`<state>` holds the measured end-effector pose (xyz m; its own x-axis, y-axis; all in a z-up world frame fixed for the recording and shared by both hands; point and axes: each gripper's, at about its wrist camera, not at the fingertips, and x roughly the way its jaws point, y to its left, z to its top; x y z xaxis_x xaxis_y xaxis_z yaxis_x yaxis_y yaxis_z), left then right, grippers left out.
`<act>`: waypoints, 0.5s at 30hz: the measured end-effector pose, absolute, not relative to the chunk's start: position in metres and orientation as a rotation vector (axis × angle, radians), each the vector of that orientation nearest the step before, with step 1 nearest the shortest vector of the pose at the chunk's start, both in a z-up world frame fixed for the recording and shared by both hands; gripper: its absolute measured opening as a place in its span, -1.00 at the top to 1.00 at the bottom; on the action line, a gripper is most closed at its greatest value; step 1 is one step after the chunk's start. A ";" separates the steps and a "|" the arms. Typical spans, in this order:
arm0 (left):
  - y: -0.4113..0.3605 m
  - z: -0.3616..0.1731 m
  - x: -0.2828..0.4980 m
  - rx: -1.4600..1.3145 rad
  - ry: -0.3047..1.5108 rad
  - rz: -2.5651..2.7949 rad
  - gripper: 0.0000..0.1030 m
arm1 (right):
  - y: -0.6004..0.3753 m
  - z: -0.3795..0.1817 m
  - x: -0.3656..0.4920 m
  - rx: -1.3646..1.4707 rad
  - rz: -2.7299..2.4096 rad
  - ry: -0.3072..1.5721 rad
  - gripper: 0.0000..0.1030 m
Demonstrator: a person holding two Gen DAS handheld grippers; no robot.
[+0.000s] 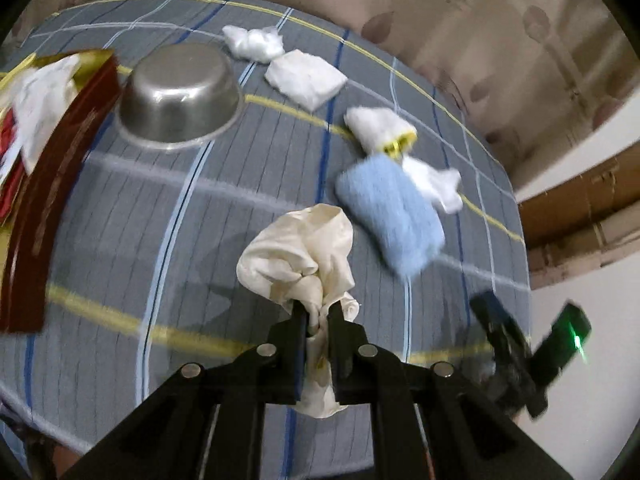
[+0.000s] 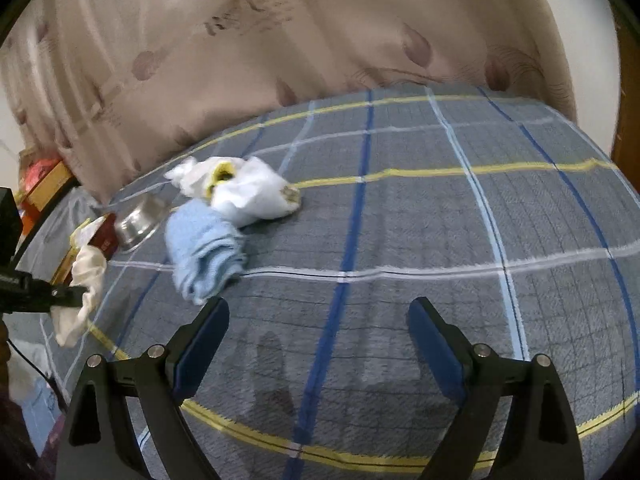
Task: Organize soft objects
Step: 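Hold the cream cloth in the left gripper while the right gripper grasps the blue towel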
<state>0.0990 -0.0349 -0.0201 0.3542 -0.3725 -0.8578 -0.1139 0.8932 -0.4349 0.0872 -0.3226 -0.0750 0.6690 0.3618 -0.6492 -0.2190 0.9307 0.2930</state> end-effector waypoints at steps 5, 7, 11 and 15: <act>-0.022 0.001 0.072 -0.456 1.183 -0.197 0.81 | -0.306 -0.062 0.080 0.125 0.419 0.736 -0.61; -0.015 0.008 0.062 -0.439 1.166 -0.190 0.81 | -0.301 -0.052 0.092 0.141 0.440 0.758 -0.53; 0.005 0.020 0.046 -0.440 1.140 -0.180 0.80 | -0.295 -0.040 0.131 0.231 0.451 0.839 -0.43; 0.023 0.027 0.042 -0.475 1.119 -0.173 0.80 | -0.285 -0.046 0.156 0.437 0.508 0.927 -0.40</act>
